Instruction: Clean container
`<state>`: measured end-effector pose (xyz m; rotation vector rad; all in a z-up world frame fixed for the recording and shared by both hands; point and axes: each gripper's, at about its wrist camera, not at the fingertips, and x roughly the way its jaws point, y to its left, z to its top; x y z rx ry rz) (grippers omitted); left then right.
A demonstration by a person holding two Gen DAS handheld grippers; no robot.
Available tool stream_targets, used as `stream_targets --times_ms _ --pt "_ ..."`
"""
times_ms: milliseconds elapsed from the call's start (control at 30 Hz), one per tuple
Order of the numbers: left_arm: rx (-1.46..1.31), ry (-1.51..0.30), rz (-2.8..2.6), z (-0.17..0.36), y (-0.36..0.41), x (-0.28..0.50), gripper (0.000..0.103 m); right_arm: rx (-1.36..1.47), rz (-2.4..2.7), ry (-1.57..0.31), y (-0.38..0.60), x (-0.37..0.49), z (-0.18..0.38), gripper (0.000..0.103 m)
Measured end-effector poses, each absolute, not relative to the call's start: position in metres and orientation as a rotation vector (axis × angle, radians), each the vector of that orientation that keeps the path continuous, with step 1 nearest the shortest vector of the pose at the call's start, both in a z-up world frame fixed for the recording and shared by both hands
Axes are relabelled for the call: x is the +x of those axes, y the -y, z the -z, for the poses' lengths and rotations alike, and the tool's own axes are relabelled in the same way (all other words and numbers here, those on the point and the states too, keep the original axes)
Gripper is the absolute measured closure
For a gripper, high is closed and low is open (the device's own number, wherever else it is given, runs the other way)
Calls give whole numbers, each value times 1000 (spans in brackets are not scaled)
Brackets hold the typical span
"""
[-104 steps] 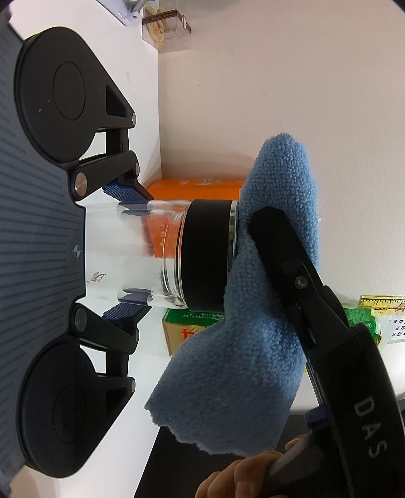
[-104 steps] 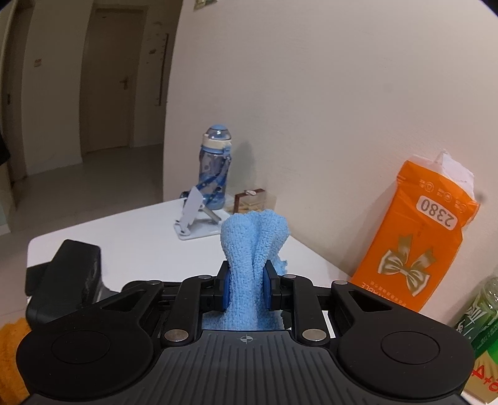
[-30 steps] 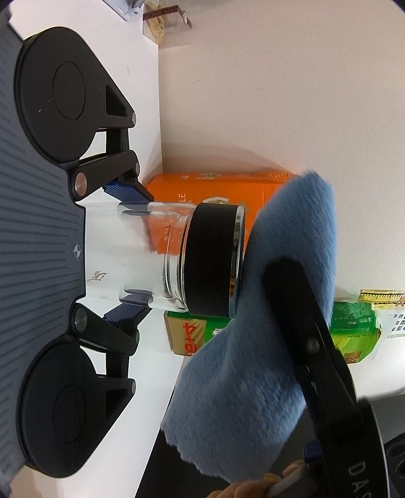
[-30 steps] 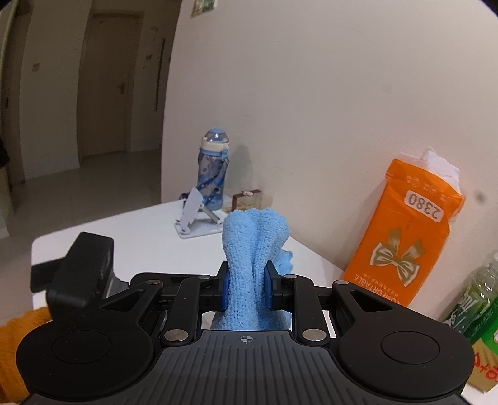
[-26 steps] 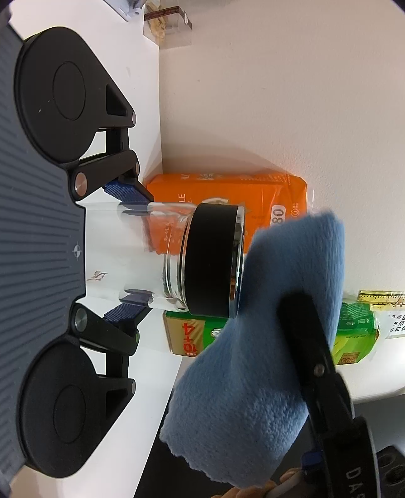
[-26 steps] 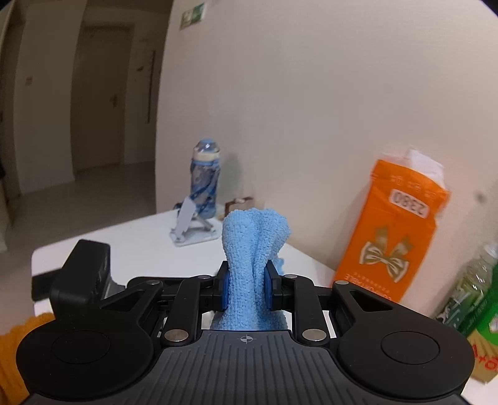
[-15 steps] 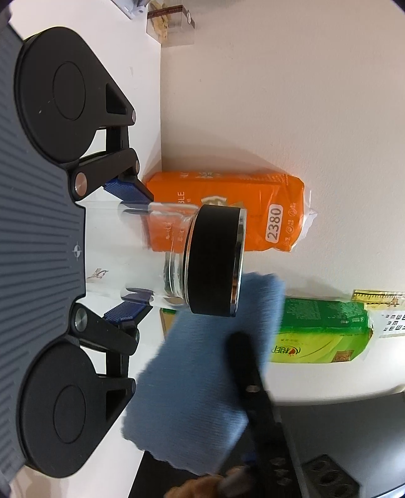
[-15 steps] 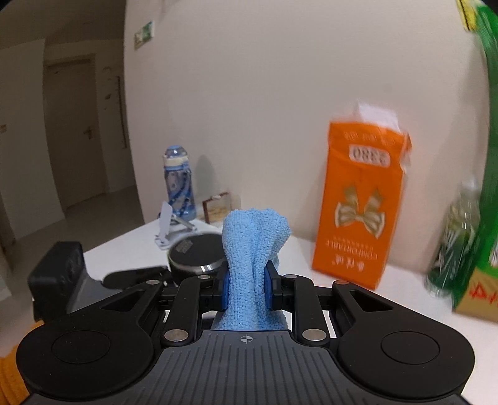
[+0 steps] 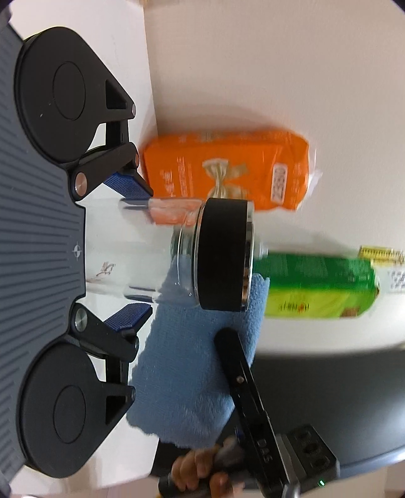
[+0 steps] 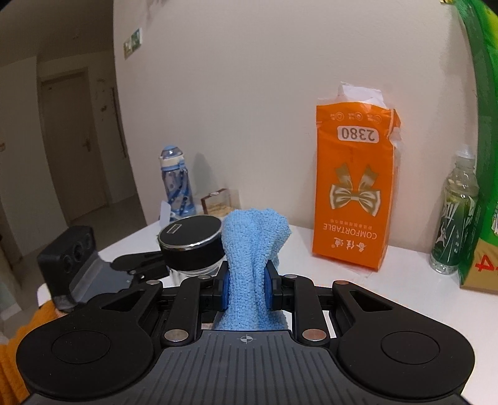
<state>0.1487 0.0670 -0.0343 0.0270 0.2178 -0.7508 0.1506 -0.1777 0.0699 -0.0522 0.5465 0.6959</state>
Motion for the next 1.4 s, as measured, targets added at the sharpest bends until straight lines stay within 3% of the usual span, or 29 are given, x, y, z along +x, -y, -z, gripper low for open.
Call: stream_targets --times_ms 367,467,700,1400 --pt "9 -273 940 42 -75 182 17 -59 -685 -577 178 153 -62 84" --pt "5 -275 951 43 -75 186 23 -62 -684 -579 178 152 -62 84" --pt "18 -263 932 45 -76 182 23 -58 -683 -585 178 152 -61 84" --pt "-59 -296 354 36 -16 120 23 -58 -645 -592 187 159 -52 84"
